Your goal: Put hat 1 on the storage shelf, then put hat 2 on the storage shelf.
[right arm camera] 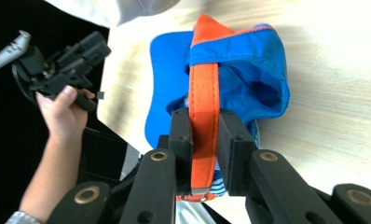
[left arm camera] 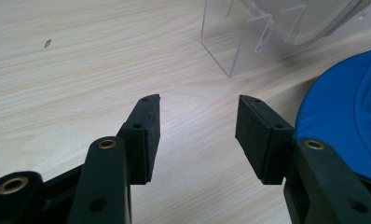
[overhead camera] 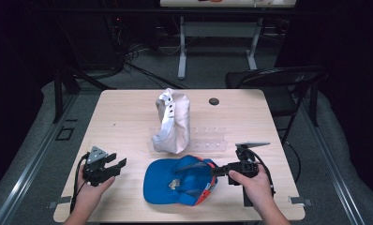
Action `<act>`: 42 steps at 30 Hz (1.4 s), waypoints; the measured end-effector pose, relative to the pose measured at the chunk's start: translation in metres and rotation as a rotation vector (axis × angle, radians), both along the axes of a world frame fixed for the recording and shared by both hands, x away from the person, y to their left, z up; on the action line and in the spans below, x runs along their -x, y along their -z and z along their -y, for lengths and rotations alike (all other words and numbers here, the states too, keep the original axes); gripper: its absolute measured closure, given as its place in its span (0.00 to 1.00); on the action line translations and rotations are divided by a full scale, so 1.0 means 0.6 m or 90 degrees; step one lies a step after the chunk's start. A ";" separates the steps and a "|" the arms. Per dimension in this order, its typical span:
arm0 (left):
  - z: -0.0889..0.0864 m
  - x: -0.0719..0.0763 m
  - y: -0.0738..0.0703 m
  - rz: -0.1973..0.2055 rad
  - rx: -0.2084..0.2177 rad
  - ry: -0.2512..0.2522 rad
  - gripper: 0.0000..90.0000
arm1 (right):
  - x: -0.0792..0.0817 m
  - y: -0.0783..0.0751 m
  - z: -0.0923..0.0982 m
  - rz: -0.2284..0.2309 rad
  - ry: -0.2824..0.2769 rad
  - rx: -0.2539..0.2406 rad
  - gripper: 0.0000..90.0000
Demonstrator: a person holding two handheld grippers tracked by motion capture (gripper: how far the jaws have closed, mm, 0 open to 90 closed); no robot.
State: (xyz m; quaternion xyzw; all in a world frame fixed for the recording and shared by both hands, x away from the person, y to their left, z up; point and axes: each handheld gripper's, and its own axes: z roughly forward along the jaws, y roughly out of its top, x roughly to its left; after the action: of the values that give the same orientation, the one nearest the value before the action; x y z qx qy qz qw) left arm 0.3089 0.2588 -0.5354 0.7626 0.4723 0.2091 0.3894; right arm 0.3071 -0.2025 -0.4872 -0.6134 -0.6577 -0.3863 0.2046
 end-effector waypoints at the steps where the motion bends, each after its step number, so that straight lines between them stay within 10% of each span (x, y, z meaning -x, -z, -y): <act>1: 0.000 0.000 0.000 0.000 -0.001 0.001 0.56 | 0.000 -0.004 0.004 0.001 0.003 -0.002 0.86; 25: -0.002 0.000 0.000 -0.001 0.002 -0.006 0.56 | -0.014 -0.080 0.056 -0.005 0.022 -0.084 0.86; 42: -0.004 0.000 0.000 0.002 -0.001 -0.007 0.56 | -0.030 -0.151 0.037 0.005 0.013 -0.149 0.86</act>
State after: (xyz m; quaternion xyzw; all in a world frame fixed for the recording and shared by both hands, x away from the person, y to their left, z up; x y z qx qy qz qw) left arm 0.3090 0.2610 -0.5352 0.7602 0.4753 0.2130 0.3885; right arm 0.3251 -0.2247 -0.3967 -0.5906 -0.6028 -0.4646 0.2684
